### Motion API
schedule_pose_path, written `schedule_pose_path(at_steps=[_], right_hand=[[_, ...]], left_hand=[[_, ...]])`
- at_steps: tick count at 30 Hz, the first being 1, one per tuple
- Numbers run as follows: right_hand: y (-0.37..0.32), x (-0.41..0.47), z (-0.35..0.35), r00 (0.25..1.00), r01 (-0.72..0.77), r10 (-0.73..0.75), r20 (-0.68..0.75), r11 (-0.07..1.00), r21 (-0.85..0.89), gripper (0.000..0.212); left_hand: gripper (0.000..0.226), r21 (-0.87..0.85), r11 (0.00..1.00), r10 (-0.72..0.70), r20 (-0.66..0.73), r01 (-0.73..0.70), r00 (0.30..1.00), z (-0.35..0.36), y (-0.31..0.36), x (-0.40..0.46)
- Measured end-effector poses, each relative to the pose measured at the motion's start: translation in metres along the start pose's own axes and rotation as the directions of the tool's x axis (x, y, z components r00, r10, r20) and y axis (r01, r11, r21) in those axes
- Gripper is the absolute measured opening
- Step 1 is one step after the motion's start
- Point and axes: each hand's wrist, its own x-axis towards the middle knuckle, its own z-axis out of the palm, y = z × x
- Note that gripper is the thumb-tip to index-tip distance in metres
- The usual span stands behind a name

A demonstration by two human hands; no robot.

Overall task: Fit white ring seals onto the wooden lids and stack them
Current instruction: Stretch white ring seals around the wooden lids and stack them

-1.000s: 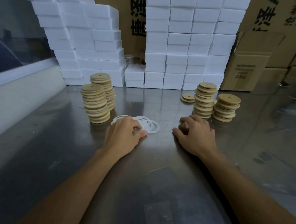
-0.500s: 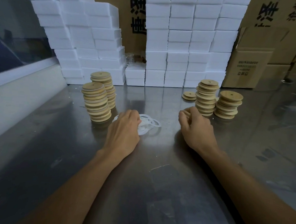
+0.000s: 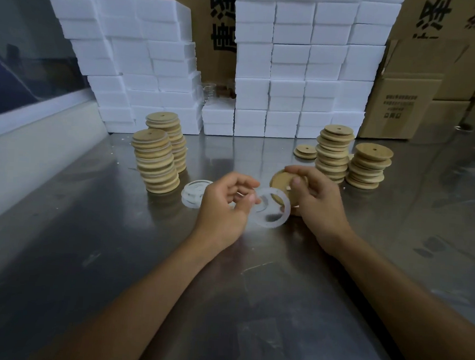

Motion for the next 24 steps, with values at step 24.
schedule_pose_path(at_steps=[24], right_hand=[[-0.005, -0.018, 0.028, 0.987, 0.055, -0.067, 0.144, 0.995, 0.084, 0.017]], left_hand=[[0.012, -0.091, 0.976, -0.204, -0.043, 0.199, 0.978, 0.005, -0.011, 0.000]])
